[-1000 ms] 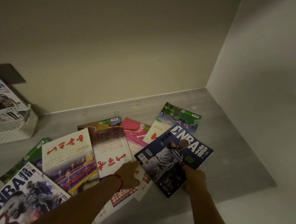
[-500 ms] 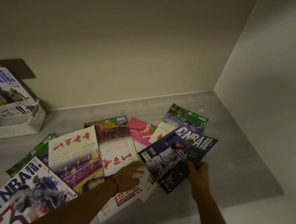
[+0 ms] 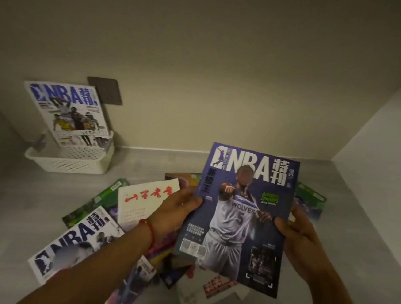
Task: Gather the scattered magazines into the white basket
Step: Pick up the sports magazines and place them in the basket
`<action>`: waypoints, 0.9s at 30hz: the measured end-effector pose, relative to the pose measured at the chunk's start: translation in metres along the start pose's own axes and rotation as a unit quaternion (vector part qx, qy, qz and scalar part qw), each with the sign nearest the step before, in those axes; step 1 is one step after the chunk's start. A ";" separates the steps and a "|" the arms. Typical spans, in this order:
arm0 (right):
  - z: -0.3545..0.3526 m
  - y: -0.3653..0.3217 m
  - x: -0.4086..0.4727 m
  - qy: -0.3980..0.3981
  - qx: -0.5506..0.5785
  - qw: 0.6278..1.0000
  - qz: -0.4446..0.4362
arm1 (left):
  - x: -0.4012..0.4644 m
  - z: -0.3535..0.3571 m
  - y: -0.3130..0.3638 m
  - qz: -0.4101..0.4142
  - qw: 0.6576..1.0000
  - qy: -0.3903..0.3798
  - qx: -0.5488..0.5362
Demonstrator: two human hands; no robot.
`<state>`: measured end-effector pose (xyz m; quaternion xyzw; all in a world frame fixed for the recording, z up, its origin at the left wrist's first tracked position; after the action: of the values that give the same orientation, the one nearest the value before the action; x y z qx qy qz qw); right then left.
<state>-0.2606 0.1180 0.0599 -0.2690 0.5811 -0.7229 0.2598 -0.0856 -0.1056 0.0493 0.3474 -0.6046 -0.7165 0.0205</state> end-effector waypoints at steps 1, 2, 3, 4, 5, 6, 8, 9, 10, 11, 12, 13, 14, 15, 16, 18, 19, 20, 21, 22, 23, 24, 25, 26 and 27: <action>0.032 0.000 0.005 -0.024 -0.008 1.000 -0.001 | -0.008 -0.023 0.004 0.005 1.000 0.000 -0.025; 0.063 0.001 0.011 -0.041 -0.032 0.999 -0.004 | -0.017 -0.051 0.005 0.012 0.999 0.016 -0.045; 0.096 0.003 0.016 -0.061 -0.060 0.996 -0.009 | -0.026 -0.082 0.005 0.019 0.998 0.038 -0.056; 0.128 0.006 0.021 -0.074 -0.094 0.993 -0.007 | -0.036 -0.112 0.004 0.025 0.996 0.058 -0.056; 0.162 0.008 0.027 -0.084 -0.132 0.988 -0.003 | -0.046 -0.142 0.002 0.034 0.995 0.075 -0.049; 0.192 0.012 0.033 -0.092 -0.172 0.981 0.006 | -0.055 -0.171 0.001 0.042 0.994 0.089 -0.039; 0.243 0.023 0.047 -0.096 -0.233 0.968 0.020 | -0.070 -0.228 0.001 0.047 0.991 0.123 -0.028; 0.271 0.026 0.056 -0.105 -0.265 0.958 0.012 | -0.077 -0.256 0.003 0.049 0.988 0.144 -0.032; 0.299 0.026 0.066 -0.119 -0.309 0.944 -0.003 | -0.083 -0.284 0.006 0.052 0.984 0.166 -0.033; 0.327 0.024 0.078 -0.140 -0.353 0.925 -0.030 | -0.089 -0.310 0.011 0.056 0.980 0.188 -0.027; 0.354 0.018 0.090 -0.156 -0.409 0.897 -0.058 | -0.094 -0.335 0.018 0.062 0.976 0.208 -0.017; 0.378 0.011 0.101 -0.158 -0.451 0.875 -0.075 | -0.098 -0.358 0.028 0.071 0.971 0.229 -0.006; 0.399 0.005 0.113 -0.152 -0.472 0.865 -0.080 | -0.102 -0.380 0.040 0.081 0.964 0.252 0.007; 0.418 -0.002 0.126 -0.142 -0.477 0.863 -0.087 | -0.105 -0.401 0.053 0.092 0.955 0.279 0.028; 0.435 -0.009 0.137 -0.129 -0.482 0.862 -0.092 | -0.107 -0.421 0.066 0.100 0.944 0.308 0.060; 0.463 -0.018 0.163 -0.103 -0.474 0.867 -0.115 | -0.108 -0.457 0.089 0.106 0.916 0.364 0.131; 0.475 -0.020 0.176 -0.090 -0.460 0.875 -0.124 | -0.107 -0.473 0.097 0.105 0.906 0.382 0.149; 0.486 -0.020 0.187 -0.080 -0.446 0.883 -0.127 | -0.101 -0.489 0.103 0.102 0.904 0.389 0.146; 0.496 -0.018 0.198 -0.075 -0.430 0.890 -0.129 | -0.092 -0.503 0.105 0.095 0.908 0.388 0.126; 0.506 -0.014 0.208 -0.074 -0.418 0.896 -0.127 | -0.080 -0.515 0.105 0.088 0.913 0.384 0.101; 0.514 -0.008 0.218 -0.072 -0.410 0.900 -0.128 | -0.068 -0.527 0.105 0.080 0.919 0.378 0.074; 0.520 -0.003 0.226 -0.068 -0.406 0.903 -0.123 | -0.055 -0.536 0.103 0.070 0.925 0.370 0.047; 0.525 0.005 0.234 -0.065 -0.397 0.908 -0.120 | -0.043 -0.545 0.099 0.055 0.930 0.362 0.021; 0.530 0.012 0.240 -0.062 -0.388 0.912 -0.115 | -0.031 -0.552 0.092 0.040 0.933 0.358 0.001; 0.533 0.022 0.247 -0.061 -0.380 0.916 -0.111 | -0.021 -0.559 0.086 0.029 0.934 0.357 -0.015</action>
<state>-0.0686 -0.4291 0.1559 -0.4537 0.7613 -0.4541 0.0912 0.1890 -0.5954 0.1198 0.5620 -0.5569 -0.5532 0.2607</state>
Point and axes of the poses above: each hand's wrist, its own x-axis towards the middle knuckle, its own z-axis out of the palm, y = z × x, the point moved 9 cm from there along x, towards the middle knuckle, and after that the axes turned 14 degrees about -z, right-handed, at the moved point
